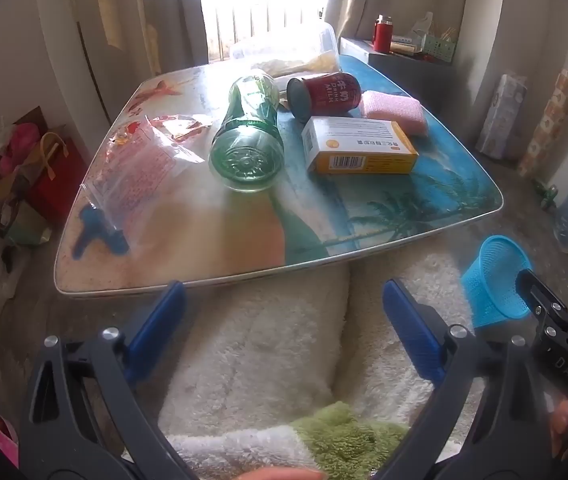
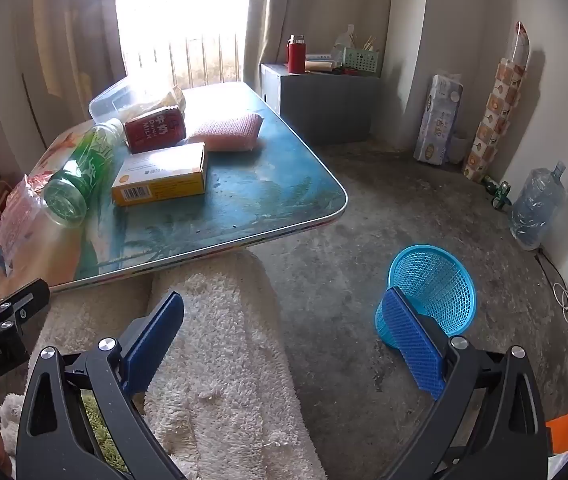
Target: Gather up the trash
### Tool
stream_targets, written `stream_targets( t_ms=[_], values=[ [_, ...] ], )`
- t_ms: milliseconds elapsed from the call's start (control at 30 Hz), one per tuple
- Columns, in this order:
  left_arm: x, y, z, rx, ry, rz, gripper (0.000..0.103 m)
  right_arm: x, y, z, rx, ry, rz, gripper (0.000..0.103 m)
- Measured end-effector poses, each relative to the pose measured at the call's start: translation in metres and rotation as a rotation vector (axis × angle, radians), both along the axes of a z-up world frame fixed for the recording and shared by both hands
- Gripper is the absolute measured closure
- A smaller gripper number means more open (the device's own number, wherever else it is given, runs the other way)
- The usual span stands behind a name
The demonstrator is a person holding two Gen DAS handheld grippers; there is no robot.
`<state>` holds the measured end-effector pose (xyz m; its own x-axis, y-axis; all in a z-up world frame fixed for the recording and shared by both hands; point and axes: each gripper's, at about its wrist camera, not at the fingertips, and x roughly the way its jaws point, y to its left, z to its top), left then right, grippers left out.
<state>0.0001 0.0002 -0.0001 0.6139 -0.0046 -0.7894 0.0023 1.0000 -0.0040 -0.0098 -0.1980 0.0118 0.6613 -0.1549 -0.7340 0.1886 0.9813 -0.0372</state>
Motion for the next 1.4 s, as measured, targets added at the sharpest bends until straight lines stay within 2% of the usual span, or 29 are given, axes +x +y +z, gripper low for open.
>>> stream_targets(
  t_ms=[1400],
  values=[
    [0.0023,0.0070,-0.0003,0.003,0.001,0.009,0.009,0.0003,0.0009,0.0002,-0.008,0.002,0.000,0.006]
  ],
)
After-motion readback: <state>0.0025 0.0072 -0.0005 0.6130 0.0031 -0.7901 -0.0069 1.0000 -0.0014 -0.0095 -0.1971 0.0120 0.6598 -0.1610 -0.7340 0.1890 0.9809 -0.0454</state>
